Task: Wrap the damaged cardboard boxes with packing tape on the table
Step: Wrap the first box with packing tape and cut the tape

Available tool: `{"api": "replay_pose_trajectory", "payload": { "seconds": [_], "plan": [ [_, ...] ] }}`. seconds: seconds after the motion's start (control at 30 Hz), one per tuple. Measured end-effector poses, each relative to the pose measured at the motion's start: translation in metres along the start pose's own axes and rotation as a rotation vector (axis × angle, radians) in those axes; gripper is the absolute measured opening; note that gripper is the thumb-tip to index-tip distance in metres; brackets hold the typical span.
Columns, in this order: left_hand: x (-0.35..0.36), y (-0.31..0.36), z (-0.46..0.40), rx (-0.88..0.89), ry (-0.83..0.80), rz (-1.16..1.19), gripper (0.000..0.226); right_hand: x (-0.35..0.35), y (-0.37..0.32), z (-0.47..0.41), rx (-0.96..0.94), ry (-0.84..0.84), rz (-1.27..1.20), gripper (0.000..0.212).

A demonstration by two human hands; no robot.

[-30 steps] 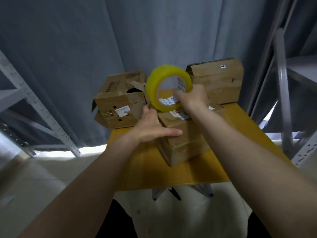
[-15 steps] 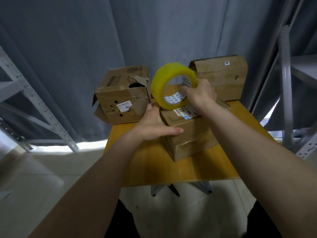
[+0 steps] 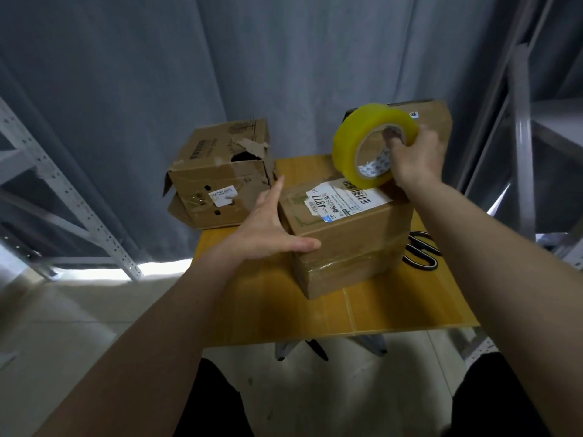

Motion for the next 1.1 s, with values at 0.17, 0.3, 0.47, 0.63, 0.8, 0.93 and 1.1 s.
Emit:
{"api": "replay_pose_trajectory", "payload": {
  "seconds": [0.17, 0.3, 0.47, 0.63, 0.8, 0.93, 1.1],
  "plan": [
    [-0.003, 0.001, -0.001, -0.019, -0.073, -0.029, 0.133, 0.005, 0.014, 0.003, 0.178, -0.113, -0.160, 0.030],
    [-0.004, 0.000, 0.000, -0.020, -0.080, -0.072, 0.132, 0.003, 0.014, 0.004, 0.227, -0.181, -0.251, 0.017],
    [-0.009, -0.005, 0.003, -0.019, -0.048, -0.089, 0.130, 0.000, -0.003, -0.002, 0.067, -0.140, -0.231, 0.007],
    [-0.017, -0.015, 0.005, -0.044, -0.040, -0.103, 0.130, -0.006, 0.003, -0.005, 0.144, -0.079, -0.385, 0.004],
    [-0.021, -0.015, 0.001, -0.064, -0.124, -0.181, 0.133, 0.005, 0.020, 0.005, 0.486, -0.123, -0.588, 0.029],
    [-0.025, -0.012, -0.002, -0.071, -0.152, -0.215, 0.134, 0.014, 0.023, 0.010, 0.529, -0.151, -0.538, 0.039],
    [-0.030, -0.002, -0.008, -0.131, -0.224, -0.370, 0.135, 0.017, 0.025, 0.010, 0.483, -0.070, -0.530, 0.040]
  ]
}}
Point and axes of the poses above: each hand's wrist, its own z-axis away from the middle knuckle, its own x-axis out of the palm, y = z × x, the point moved 3 cm from there along -z, towards the middle knuckle, and after that the axes turned 12 degrees about -z, right-handed, at the moved point
